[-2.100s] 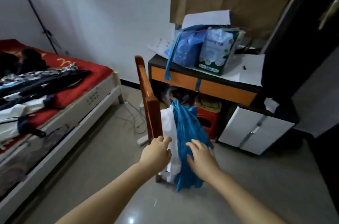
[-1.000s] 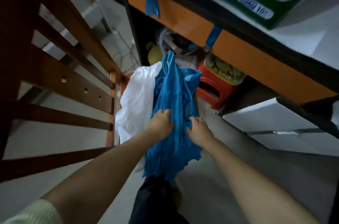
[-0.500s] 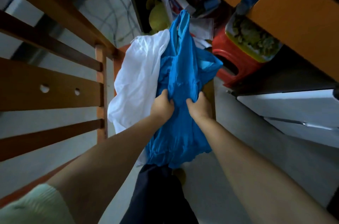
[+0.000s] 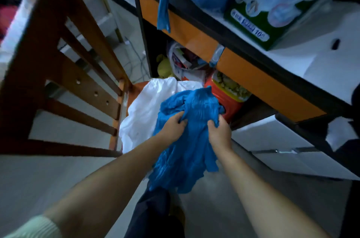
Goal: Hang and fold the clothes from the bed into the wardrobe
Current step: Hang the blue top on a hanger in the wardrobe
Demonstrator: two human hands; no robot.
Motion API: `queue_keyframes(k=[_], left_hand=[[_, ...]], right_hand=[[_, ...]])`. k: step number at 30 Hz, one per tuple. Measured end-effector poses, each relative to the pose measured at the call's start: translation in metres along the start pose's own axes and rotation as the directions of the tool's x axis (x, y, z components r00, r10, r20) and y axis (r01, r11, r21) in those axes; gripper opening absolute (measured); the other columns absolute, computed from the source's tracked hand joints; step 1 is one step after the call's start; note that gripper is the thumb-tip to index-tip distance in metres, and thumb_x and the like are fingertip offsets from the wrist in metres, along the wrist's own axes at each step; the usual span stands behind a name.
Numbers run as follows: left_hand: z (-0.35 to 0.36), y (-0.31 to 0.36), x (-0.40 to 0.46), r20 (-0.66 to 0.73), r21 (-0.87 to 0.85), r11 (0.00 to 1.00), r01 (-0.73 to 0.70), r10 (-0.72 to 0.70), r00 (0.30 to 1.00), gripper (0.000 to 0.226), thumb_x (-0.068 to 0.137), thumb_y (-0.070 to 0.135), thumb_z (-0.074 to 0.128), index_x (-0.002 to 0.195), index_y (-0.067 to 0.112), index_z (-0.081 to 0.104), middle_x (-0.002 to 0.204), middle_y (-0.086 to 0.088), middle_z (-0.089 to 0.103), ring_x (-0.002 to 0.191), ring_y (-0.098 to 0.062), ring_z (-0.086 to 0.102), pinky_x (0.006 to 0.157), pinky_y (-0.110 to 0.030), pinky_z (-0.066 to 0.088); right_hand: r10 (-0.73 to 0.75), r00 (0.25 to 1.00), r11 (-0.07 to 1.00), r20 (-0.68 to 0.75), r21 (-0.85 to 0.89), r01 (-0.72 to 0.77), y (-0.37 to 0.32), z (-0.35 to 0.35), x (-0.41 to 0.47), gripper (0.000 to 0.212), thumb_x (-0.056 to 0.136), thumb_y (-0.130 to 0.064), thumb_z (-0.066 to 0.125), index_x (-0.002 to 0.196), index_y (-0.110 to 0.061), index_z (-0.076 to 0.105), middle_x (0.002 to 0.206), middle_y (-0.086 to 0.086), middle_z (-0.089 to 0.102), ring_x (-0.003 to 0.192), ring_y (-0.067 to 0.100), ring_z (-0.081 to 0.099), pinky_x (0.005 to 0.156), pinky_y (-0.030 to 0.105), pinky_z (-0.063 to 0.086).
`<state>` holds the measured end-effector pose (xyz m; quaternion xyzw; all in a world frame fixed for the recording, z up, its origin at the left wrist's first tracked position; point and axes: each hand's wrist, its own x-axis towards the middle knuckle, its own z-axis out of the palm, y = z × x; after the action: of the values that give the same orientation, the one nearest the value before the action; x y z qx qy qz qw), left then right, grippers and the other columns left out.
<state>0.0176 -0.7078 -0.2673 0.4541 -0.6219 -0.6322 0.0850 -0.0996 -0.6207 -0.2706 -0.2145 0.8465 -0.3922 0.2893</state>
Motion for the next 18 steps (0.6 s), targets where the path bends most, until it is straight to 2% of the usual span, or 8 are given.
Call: queue_keyframes(k=[4,6,8,9,11,13,15,18], left_hand=[[0.003,0.042,-0.047,-0.058,-0.2,0.978,-0.059,0.049,0.997,0.027,0.097,-0.001,0.043,0.109,0.014,0.062,0.104,0.005,0.064,0.09,-0.004,0.061,0.07,-0.005,0.046],[-0.001,0.06,-0.078,-0.071,-0.339,0.939,-0.063,0.041,0.997,0.026,0.097,0.004,0.047,0.098,0.023,0.064,0.096,0.009,0.069,0.085,-0.003,0.065,0.07,-0.012,0.05],[-0.01,0.073,-0.105,-0.12,-0.449,0.892,-0.047,-0.008,0.993,0.016,0.097,0.019,0.051,0.092,0.024,0.065,0.092,0.011,0.071,0.092,-0.008,0.065,0.077,-0.018,0.052],[-0.016,0.077,-0.118,-0.155,-0.488,0.872,-0.043,-0.038,0.987,0.015,0.097,0.03,0.052,0.095,0.023,0.066,0.097,0.011,0.07,0.1,-0.012,0.063,0.086,-0.023,0.051],[-0.031,0.083,-0.145,-0.151,-0.604,0.797,-0.011,-0.1,0.983,0.038,0.093,0.05,0.052,0.117,0.023,0.062,0.115,0.006,0.065,0.11,-0.016,0.06,0.094,-0.032,0.047],[-0.047,0.088,-0.176,-0.008,-0.698,0.713,0.063,-0.097,0.995,0.054,0.089,0.06,0.047,0.129,0.024,0.056,0.124,0.0,0.063,0.114,-0.019,0.06,0.096,-0.037,0.047],[-0.052,0.089,-0.201,0.103,-0.653,0.749,0.11,-0.055,0.993,0.043,0.093,0.045,0.051,0.125,0.016,0.059,0.121,-0.007,0.066,0.109,-0.023,0.064,0.095,-0.039,0.05],[-0.054,0.084,-0.234,-0.051,-0.536,0.843,0.041,-0.081,0.995,0.017,0.092,0.006,0.054,0.106,0.008,0.064,0.098,-0.012,0.072,0.084,-0.021,0.07,0.075,-0.033,0.057]], right_hand=[[-0.186,0.982,0.982,-0.015,0.033,0.187,-0.041,-0.04,-0.024,0.018,0.09,-0.005,0.049,0.103,-0.007,0.062,0.095,0.005,0.065,0.089,0.021,0.057,0.074,0.026,0.038],[-0.289,0.957,0.956,0.028,0.066,0.287,-0.065,-0.062,-0.045,0.019,0.091,-0.007,0.048,0.101,-0.016,0.061,0.087,-0.008,0.064,0.076,0.008,0.055,0.067,0.019,0.04],[-0.365,0.923,0.929,0.12,0.109,0.353,-0.084,-0.079,-0.067,0.02,0.092,-0.009,0.048,0.096,-0.024,0.06,0.079,-0.014,0.06,0.067,-0.001,0.054,0.06,0.013,0.04],[-0.395,0.901,0.918,0.179,0.129,0.376,-0.092,-0.087,-0.08,0.021,0.093,-0.009,0.048,0.097,-0.024,0.061,0.081,-0.015,0.061,0.07,-0.004,0.056,0.063,0.011,0.041],[-0.442,0.835,0.897,0.328,0.153,0.415,-0.105,-0.099,-0.109,0.019,0.092,-0.004,0.052,0.105,-0.012,0.063,0.09,-0.015,0.064,0.082,-0.01,0.059,0.073,0.009,0.044],[-0.448,0.72,0.876,0.53,0.097,0.473,-0.116,-0.104,-0.139,0.024,0.09,-0.002,0.056,0.113,-0.004,0.063,0.102,-0.007,0.067,0.096,-0.005,0.062,0.084,0.01,0.046],[-0.378,0.593,0.849,0.711,0.01,0.529,-0.126,-0.102,-0.158,0.031,0.088,-0.009,0.063,0.119,-0.012,0.063,0.114,-0.004,0.066,0.108,0.006,0.06,0.09,0.013,0.045],[-0.255,0.448,0.849,0.857,-0.023,0.528,-0.139,-0.095,-0.185,0.034,0.086,-0.033,0.07,0.119,-0.026,0.063,0.118,-0.011,0.066,0.108,0.0,0.06,0.091,0.014,0.046]])
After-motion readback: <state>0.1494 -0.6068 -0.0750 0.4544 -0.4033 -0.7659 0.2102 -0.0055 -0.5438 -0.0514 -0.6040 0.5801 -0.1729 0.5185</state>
